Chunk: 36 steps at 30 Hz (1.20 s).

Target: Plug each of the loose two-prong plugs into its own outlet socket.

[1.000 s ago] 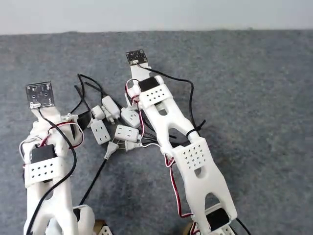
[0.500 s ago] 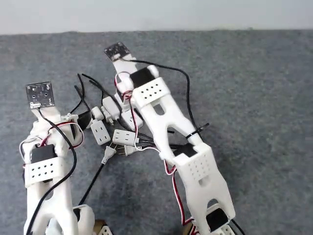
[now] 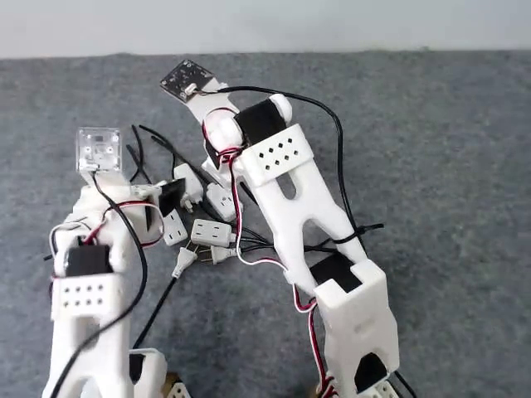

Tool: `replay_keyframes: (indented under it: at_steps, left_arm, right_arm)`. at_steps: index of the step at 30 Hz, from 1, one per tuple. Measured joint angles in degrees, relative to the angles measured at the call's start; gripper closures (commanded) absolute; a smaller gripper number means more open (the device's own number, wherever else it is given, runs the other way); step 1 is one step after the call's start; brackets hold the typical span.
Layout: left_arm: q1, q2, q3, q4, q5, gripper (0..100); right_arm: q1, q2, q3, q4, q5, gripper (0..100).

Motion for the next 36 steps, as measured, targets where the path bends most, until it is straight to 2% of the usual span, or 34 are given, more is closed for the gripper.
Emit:
replay_keyframes:
  at_steps: [4, 9, 17, 26, 30, 36]
  left_arm:
    - [3.08, -8.00, -0.53, 4.92, -0.44, 64]
    - [3.60, -14.51, -0.62, 6.77, -1.41, 64]
    - [3.52, -16.00, -0.62, 6.77, -2.73, 64]
    - [0.97, -16.44, -1.93, 6.51, -2.11, 64]
    - [0.79, -16.44, -1.93, 3.60, -1.41, 64]
    - [1.67, -16.53, -4.40, 1.67, -0.97, 64]
  right_arm:
    - [-0.62, 0.00, 0.26, 0.18, 0.00, 99.1]
    - [-2.64, -0.26, 3.43, 0.18, 0.00, 99.1]
    - [-3.16, -1.58, 3.43, 1.14, 0.00, 99.1]
    - [-6.86, -10.73, 5.98, 1.32, 0.09, 99.1]
    - [-9.67, -13.27, 10.02, 1.32, 0.97, 99.1]
    - [-10.20, -17.58, 10.20, 1.41, 1.14, 99.1]
